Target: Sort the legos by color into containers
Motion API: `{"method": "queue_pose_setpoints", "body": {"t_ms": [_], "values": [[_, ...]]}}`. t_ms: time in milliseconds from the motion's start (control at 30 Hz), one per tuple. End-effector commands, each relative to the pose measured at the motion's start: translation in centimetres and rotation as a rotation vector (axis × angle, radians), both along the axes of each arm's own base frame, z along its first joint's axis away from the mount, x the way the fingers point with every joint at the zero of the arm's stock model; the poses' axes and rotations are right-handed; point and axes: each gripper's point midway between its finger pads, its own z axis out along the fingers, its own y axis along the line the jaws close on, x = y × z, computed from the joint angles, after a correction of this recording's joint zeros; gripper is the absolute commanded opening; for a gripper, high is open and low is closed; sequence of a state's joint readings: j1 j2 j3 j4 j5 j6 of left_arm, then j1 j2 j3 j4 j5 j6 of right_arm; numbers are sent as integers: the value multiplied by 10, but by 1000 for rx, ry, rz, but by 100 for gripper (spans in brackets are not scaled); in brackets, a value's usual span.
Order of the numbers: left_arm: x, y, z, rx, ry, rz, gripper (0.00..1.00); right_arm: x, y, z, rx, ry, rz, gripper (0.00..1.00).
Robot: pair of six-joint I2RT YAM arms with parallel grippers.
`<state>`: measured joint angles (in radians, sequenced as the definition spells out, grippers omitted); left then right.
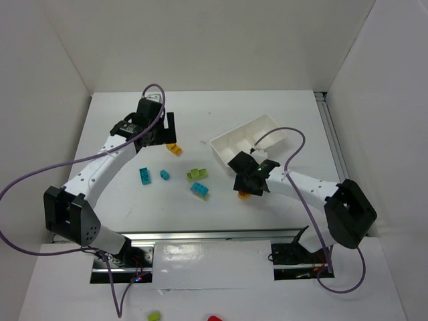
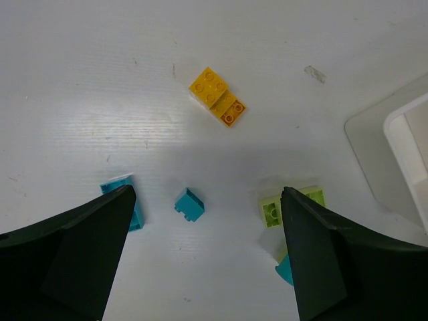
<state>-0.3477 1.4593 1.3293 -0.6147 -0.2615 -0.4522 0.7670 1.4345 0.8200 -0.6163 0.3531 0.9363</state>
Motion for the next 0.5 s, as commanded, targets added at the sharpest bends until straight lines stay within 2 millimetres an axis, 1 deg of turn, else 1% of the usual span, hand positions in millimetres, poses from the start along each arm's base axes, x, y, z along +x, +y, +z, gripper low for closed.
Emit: {"method": "queue_pose_setpoints", "body": {"t_ms": [0,67,100,133,167,200,233,267,300,333,367,400,433,467], "values": [[12,-1,18,-18,-42,22,100,37,12,73,28,-172,12,33],[14,-2,9,-27,-14,14,100,48,18,93,21,-218,64,33],[16,1,12,-30,-23,23,100,59,20,110,30,-245,62,33],[15,1,5,-22,0,23,100,67,18,121,32,-267,65,33],[18,-2,4,-34,7,24,100,73,17,127,13,-279,90,33],[17,2,2,-31,18,34,100,84,21,142,22,-309,95,33],[15,3,-4,-24,39,34,100,93,17,148,17,-323,85,33],[17,2,0,-27,30,34,100,102,16,152,1,-334,97,33],[15,2,-1,-31,39,42,100,114,17,165,15,-374,91,33],[17,6,-5,-28,47,53,100,126,9,168,9,-388,66,33],[17,6,-5,-35,48,59,100,134,9,165,11,-383,86,33],[17,6,-5,-35,48,59,100,148,12,173,38,-419,83,33],[18,7,-8,-39,59,62,100,157,7,171,43,-422,73,33],[18,7,-8,-39,59,62,98,162,13,173,54,-433,91,33]]}}
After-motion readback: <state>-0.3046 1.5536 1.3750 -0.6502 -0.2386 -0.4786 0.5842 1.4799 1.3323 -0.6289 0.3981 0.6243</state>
